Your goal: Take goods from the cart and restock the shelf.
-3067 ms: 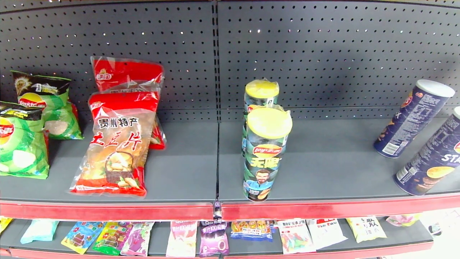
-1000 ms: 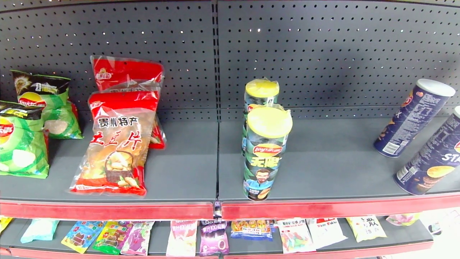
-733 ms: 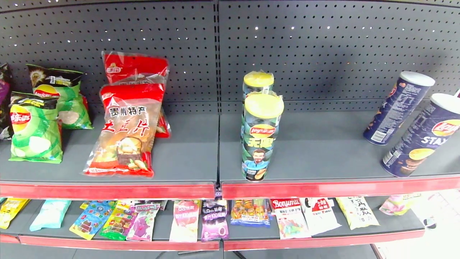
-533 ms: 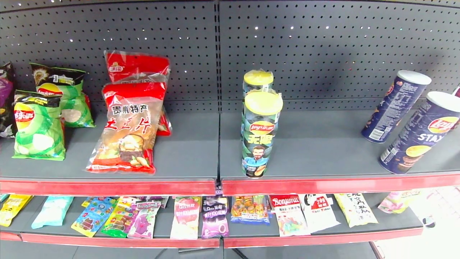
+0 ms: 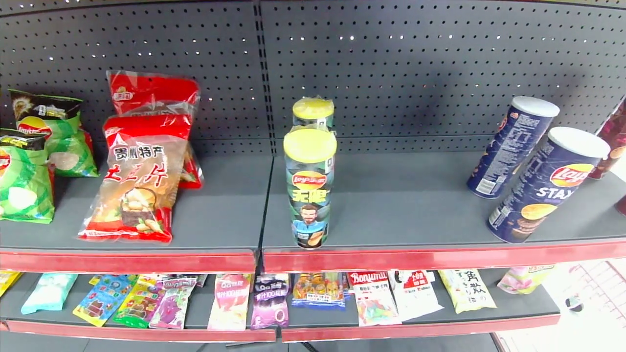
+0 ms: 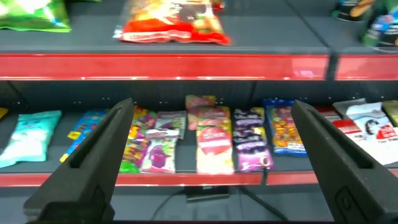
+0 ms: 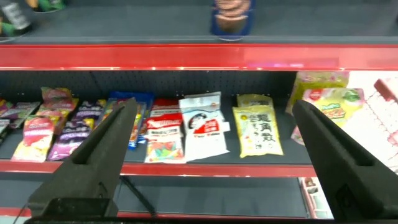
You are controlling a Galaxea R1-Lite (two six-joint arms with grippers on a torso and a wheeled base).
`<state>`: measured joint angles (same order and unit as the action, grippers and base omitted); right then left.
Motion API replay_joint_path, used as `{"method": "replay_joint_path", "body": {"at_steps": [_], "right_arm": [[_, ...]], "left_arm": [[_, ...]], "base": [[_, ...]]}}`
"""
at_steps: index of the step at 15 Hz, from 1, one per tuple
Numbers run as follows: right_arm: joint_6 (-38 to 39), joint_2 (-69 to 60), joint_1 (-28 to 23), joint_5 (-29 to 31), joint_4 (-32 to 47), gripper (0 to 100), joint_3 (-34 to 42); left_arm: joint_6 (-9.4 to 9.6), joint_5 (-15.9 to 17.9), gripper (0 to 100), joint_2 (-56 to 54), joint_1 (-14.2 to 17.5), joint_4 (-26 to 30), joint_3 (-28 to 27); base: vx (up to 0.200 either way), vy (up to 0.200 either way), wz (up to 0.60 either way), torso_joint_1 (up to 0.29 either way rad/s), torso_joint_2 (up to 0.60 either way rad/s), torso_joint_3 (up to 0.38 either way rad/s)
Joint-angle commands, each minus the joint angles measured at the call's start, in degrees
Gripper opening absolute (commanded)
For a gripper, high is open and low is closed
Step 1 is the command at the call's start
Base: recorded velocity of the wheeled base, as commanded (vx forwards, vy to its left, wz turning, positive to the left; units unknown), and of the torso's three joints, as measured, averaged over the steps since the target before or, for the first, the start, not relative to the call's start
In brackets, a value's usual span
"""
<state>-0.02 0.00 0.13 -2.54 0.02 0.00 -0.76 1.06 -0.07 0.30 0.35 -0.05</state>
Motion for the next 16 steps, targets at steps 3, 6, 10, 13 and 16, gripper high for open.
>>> {"method": "replay_joint_path", "body": {"at_steps": [3,6,10,13,16], "right_arm": [[0.0,0.1,0.0,0.0,0.0,100,0.0],[0.0,0.1,0.0,0.0,0.0,100,0.0],[-0.1,0.1,0.0,0.0,0.0,100,0.0],[-0.1,0.1,0.0,0.0,0.0,100,0.0],[-0.1,0.1,0.0,0.0,0.0,100,0.0]], "left_arm": [[-0.04,0.0,100,0.1,0.0,0.0,0.0],[-0.04,0.0,100,0.1,0.0,0.0,0.0],[0.05,-0.3,100,0.1,0.0,0.0,0.0],[0.05,-0.4,100,0.1,0.0,0.0,0.0],[0.05,-0.4,100,0.1,0.0,0.0,0.0]], "base": [[0.000,-0.200,0.00,0.004,0.00,-0.002],[0.000,-0.200,0.00,-0.002,0.00,0.002],[0.000,-0.200,0.00,0.002,0.00,0.002],[0.000,-0.200,0.00,0.002,0.01,0.001],[0.000,-0.200,0.00,0.004,0.00,0.002]]}}
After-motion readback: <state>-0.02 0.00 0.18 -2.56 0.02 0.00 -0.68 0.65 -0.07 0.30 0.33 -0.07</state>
